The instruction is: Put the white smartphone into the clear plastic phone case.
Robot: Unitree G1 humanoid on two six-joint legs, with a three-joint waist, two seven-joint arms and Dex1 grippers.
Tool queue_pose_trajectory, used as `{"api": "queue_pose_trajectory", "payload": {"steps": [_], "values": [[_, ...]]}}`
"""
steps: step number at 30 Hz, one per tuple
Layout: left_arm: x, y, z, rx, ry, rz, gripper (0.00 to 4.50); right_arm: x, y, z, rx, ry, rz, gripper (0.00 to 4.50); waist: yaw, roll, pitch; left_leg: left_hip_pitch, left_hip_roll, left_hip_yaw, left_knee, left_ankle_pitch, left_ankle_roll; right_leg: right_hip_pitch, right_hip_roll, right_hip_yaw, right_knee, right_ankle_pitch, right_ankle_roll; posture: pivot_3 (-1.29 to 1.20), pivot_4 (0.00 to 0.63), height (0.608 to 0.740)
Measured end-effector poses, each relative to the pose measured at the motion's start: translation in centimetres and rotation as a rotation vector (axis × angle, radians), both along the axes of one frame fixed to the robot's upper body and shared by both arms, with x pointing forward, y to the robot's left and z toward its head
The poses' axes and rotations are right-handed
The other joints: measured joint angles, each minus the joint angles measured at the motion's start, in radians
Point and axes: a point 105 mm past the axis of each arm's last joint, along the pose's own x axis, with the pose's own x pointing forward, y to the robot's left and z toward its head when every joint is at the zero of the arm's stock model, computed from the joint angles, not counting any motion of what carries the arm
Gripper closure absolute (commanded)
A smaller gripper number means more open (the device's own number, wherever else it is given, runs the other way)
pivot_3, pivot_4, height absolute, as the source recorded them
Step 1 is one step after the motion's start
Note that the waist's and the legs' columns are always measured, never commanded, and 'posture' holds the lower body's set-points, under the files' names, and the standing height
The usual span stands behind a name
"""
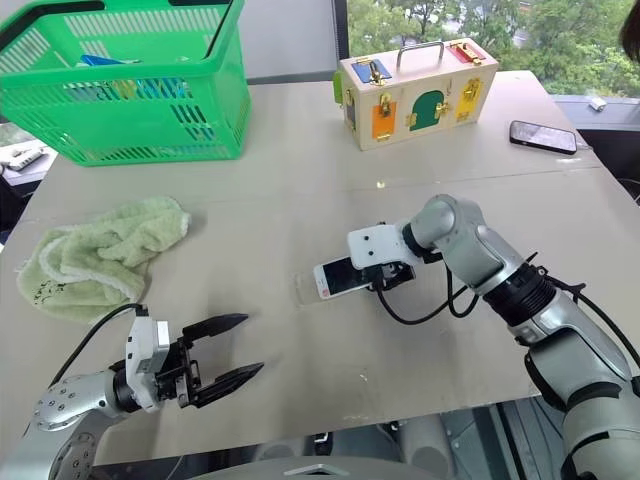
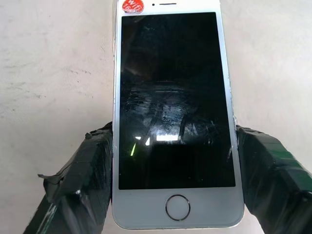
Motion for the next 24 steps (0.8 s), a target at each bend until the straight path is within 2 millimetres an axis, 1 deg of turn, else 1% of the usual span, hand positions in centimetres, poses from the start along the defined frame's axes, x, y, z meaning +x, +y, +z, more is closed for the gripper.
{"api": "queue_pose_trajectory", "payload": {"steps": [9, 11, 12, 19, 22, 24], "values": [[-0.2, -0.1, -0.2, -0.008, 0.004, 0.006, 0.00, 0.6, 0.5, -0.3, -0.052, 0.037, 0.013, 1.46, -0.001, 0.000, -0.001, 0.001, 0.000, 0.000, 0.000, 0.000, 0.000, 0.000, 0.000, 0.000, 0.001, 0.000, 0.000, 0.00, 0.150, 0.740], [-0.2, -0.1, -0.2, -0.009, 0.002, 0.006, 0.00, 0.6, 0.6, -0.3, -0.053, 0.043, 0.012, 0.41, -0.001, 0.000, -0.001, 0.001, 0.000, 0.000, 0.000, 0.000, 0.000, 0.000, 0.000, 0.000, 0.001, 0.000, 0.000, 0.00, 0.150, 0.740], [-0.2, -0.1, -0.2, -0.009, 0.001, 0.006, 0.00, 0.7, 0.8, -0.4, -0.052, 0.045, 0.012, 0.03, -0.003, 0.000, -0.002, 0.001, 0.000, 0.000, 0.000, 0.000, 0.000, 0.001, 0.000, 0.000, 0.001, 0.000, 0.000, 0.00, 0.150, 0.740], [-0.2, -0.1, -0.3, -0.007, -0.005, 0.019, 0.00, 0.8, 0.9, -0.2, -0.018, 0.080, -0.009, 0.03, -0.006, 0.000, -0.002, 0.001, 0.000, 0.000, 0.000, 0.000, 0.000, 0.001, 0.000, 0.000, 0.001, 0.000, 0.000, 0.00, 0.150, 0.740], [-0.3, -0.1, -0.4, -0.009, -0.004, 0.030, 0.00, 0.0, 1.4, -0.3, 0.071, 0.166, -0.027, 0.03, -0.009, 0.001, -0.002, 0.001, 0.000, 0.000, 0.000, 0.000, 0.000, 0.000, 0.001, 0.000, 0.001, 0.000, 0.000, 0.00, 0.150, 0.740], [-0.3, -0.1, -0.4, -0.009, -0.006, 0.033, 0.00, -0.8, 1.7, 0.7, 0.132, 0.214, -0.013, 0.03, -0.010, 0.001, -0.001, 0.001, 0.000, -0.001, 0.000, 0.000, 0.000, 0.000, 0.001, 0.000, 0.001, 0.000, 0.000, 0.00, 0.150, 0.740]]}}
